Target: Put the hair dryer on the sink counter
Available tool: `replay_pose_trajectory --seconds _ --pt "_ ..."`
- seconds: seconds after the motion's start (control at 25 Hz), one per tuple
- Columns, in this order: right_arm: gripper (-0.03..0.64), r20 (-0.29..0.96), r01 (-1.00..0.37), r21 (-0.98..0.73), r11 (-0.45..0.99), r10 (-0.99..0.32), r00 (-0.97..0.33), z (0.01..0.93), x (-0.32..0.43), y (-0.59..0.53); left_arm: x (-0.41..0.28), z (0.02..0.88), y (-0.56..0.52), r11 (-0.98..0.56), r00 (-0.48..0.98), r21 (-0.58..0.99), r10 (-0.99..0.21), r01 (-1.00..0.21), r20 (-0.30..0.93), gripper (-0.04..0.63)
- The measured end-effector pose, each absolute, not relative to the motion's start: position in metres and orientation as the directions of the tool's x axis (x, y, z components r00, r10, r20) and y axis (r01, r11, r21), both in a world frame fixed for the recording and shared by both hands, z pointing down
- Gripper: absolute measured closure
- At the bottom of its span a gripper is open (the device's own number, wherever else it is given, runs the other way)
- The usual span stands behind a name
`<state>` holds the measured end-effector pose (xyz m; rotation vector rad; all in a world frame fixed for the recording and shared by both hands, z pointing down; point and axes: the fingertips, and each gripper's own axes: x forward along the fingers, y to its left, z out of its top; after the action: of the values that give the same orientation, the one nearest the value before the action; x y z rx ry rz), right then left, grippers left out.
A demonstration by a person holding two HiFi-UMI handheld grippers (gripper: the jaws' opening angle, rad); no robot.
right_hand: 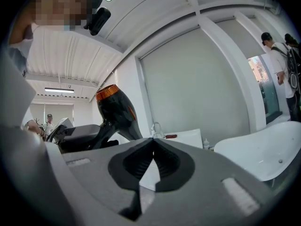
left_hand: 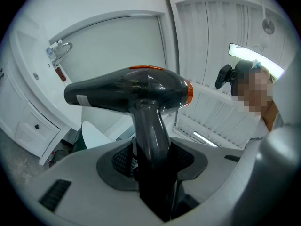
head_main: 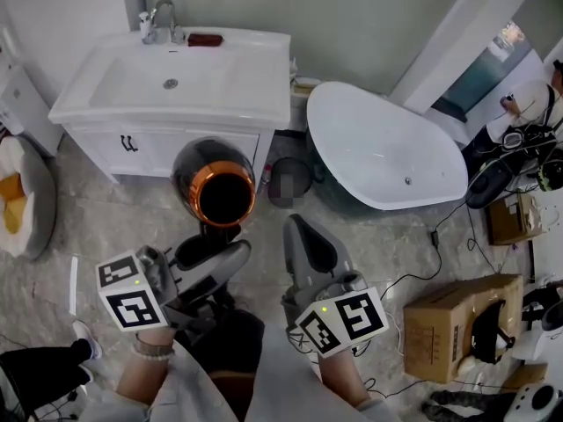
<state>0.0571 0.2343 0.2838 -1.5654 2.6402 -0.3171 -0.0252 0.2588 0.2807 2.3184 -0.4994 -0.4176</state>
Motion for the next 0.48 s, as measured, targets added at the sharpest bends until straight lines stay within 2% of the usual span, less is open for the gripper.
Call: replay_pose_trajectory --seconds 0.48 --pt "0.62 0.069 -0.865 -0.206 0.458 -0.875 -0.48 0.29 0.077 0.235 -0.013 0.282 0.254 -0.673 0.866 0.698 -0.475 -0.246 -0.152 0.416"
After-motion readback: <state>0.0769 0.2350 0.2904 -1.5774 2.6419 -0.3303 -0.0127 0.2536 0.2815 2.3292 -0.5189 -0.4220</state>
